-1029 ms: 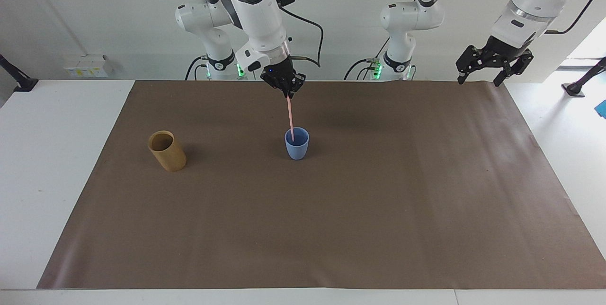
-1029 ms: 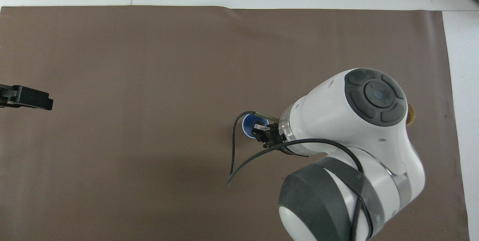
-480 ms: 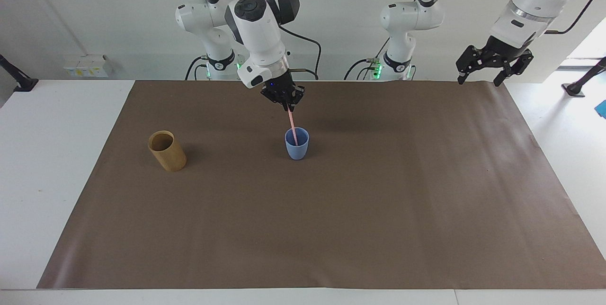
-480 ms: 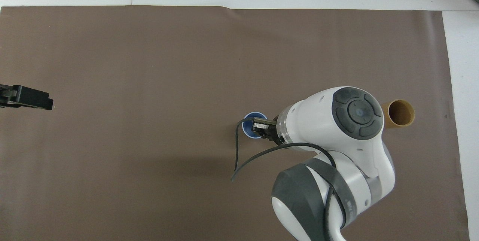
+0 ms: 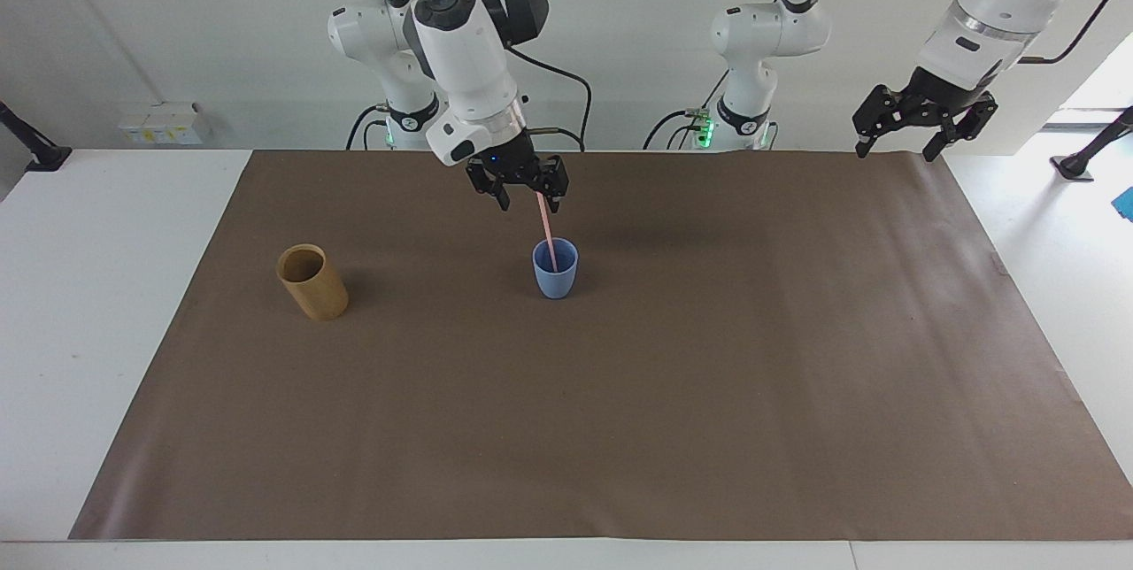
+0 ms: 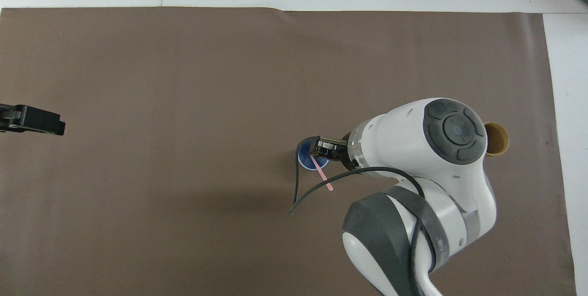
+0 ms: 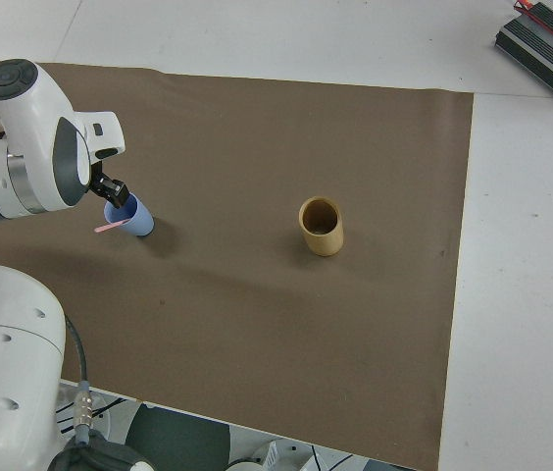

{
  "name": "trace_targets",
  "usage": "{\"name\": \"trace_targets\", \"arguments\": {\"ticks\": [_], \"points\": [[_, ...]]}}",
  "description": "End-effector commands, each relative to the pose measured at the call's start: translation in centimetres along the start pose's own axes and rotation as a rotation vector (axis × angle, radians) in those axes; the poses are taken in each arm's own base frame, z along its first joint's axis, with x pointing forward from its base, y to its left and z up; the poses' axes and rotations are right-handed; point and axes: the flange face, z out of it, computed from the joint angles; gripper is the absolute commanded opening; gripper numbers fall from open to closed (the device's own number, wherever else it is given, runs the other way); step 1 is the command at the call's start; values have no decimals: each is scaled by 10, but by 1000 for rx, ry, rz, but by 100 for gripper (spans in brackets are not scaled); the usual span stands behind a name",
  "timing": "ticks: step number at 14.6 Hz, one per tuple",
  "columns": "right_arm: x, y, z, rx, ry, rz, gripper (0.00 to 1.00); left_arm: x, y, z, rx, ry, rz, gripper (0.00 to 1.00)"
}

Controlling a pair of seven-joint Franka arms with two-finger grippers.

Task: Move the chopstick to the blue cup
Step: 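Open the right gripper to release the chopstick into the blue cup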

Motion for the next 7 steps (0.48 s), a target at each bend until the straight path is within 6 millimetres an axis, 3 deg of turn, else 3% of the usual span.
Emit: {"name": "trace_targets", "arguments": {"ticks": [1, 5, 7], "points": [[18, 13, -43, -6, 83, -25, 100, -6, -3, -6, -3, -4, -3, 100], [36, 56, -83, -134, 188, -113, 100, -6, -3, -6, -3, -5, -3, 100], [53, 88, -92, -160, 184, -175, 100, -6, -3, -6, -3, -4, -3, 100]]}}
